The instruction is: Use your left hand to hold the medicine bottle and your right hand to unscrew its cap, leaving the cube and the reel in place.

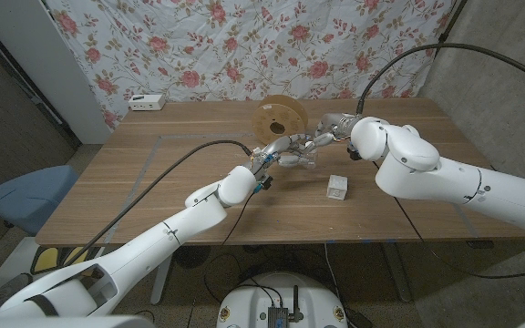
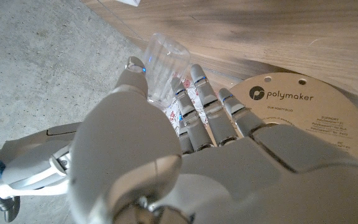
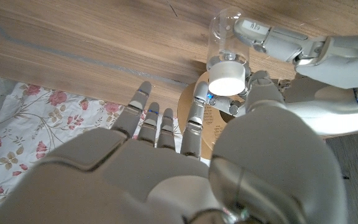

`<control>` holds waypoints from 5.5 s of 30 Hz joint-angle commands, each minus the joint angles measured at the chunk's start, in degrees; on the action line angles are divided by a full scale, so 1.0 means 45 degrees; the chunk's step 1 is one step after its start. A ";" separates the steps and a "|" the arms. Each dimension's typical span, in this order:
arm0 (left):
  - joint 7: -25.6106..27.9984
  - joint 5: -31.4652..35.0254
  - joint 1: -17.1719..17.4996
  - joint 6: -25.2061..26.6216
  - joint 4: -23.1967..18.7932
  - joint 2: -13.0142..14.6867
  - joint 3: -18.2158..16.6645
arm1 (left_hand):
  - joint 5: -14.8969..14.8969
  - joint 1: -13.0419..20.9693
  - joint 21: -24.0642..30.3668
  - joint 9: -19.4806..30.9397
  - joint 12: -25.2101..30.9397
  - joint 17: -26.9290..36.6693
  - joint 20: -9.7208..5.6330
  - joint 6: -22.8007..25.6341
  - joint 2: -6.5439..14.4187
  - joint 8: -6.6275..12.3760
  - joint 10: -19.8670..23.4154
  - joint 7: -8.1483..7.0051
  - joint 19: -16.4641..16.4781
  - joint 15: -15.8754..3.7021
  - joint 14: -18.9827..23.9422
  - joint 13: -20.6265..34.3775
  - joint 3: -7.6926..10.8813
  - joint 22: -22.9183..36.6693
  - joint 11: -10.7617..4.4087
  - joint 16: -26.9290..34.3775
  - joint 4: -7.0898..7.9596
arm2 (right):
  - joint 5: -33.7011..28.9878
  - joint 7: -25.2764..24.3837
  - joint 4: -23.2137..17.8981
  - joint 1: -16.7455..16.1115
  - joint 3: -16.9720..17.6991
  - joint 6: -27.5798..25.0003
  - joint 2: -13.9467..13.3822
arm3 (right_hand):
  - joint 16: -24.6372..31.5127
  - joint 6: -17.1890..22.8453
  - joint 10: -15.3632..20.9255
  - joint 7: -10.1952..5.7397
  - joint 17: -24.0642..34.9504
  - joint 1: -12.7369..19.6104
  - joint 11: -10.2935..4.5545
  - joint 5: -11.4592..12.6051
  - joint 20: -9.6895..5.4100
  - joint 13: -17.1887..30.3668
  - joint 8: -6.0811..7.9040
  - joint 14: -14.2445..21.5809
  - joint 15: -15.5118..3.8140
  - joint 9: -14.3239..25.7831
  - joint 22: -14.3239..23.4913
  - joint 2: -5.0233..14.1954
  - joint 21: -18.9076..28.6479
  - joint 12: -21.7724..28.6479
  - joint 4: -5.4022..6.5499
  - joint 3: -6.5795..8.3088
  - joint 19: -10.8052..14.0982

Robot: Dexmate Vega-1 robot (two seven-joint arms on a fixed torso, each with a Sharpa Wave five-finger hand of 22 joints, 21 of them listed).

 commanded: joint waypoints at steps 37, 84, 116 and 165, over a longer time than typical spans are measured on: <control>-0.0048 -0.0081 -0.0099 -0.0083 0.0173 -0.0085 0.0034 | -0.0050 -0.0189 0.0008 0.0064 0.0059 -0.0002 -0.1045 0.0070 -0.0062 -0.0028 0.0074 -0.0052 -0.0042 -0.1302 0.0118 0.0068 0.0156 0.0038 0.0027 -0.0039 -0.0006 | -0.0370 -0.0429 0.0351 -0.0273 0.0007 0.0251 0.0259 | 0.0210 0.1309 0.0750 -0.0441 0.0144 0.0986 -0.0346 0.0136 -0.0320 0.0031 0.1166 0.0667 -0.0449 0.0549 0.0058 0.0598 0.0111 0.0026 -0.0548 0.0510 0.0475; -0.0112 -0.0119 -0.0141 -0.0172 0.0286 -0.0120 0.0108 | -0.0058 -0.0339 0.0003 0.0064 0.0067 0.0001 -0.1031 0.0063 -0.0017 -0.0039 0.0106 -0.0165 -0.0064 -0.1292 0.0153 0.0072 0.0282 0.0039 0.0011 -0.0027 0.0026 | 0.1931 -0.1693 0.0357 -0.2074 0.2485 0.1737 0.0039 | 0.0109 0.0945 0.1012 -0.1408 0.0098 0.3690 -0.1621 0.0209 -0.0571 0.0017 0.1110 0.0991 -0.1156 0.0284 0.0048 0.1517 -0.0011 -0.0206 -0.0911 0.1725 0.0485; -0.0203 -0.0181 -0.0273 -0.0258 0.0495 -0.0148 0.0117 | -0.0068 -0.0401 0.0002 0.0066 0.0075 0.0001 -0.1028 0.0058 0.0008 -0.0038 0.0161 -0.0189 -0.0079 -0.1296 0.0159 0.0078 0.0389 0.0038 -0.0012 -0.0029 0.0012 | 0.4164 -0.1938 0.0736 -0.2289 0.3566 0.2746 -0.0186 | 0.0033 0.0088 0.0516 -0.1792 0.0188 0.4600 -0.2062 0.0525 -0.0774 0.0011 0.0180 0.0705 -0.1362 -0.0249 0.0050 0.2458 -0.0058 -0.0304 -0.0803 0.2237 0.0103; -0.0119 0.0266 -0.0395 0.0024 0.0214 -0.0015 0.0177 | -0.0079 -0.0400 0.0010 0.0065 0.0120 0.0006 -0.1113 0.0155 0.0072 -0.0014 0.0374 -0.0105 -0.0051 -0.1354 0.0249 0.0072 0.0604 0.0034 -0.0033 -0.0021 -0.0044 | 0.6069 -0.1731 0.0102 -0.2084 0.4288 0.2359 -0.1183 | -0.0232 -0.2332 -0.0929 -0.0400 0.0127 0.2956 -0.0805 0.0247 -0.0104 0.0018 -0.1888 -0.0237 -0.0333 -0.0885 0.0060 0.1510 -0.0031 -0.0304 -0.0339 0.0994 -0.0593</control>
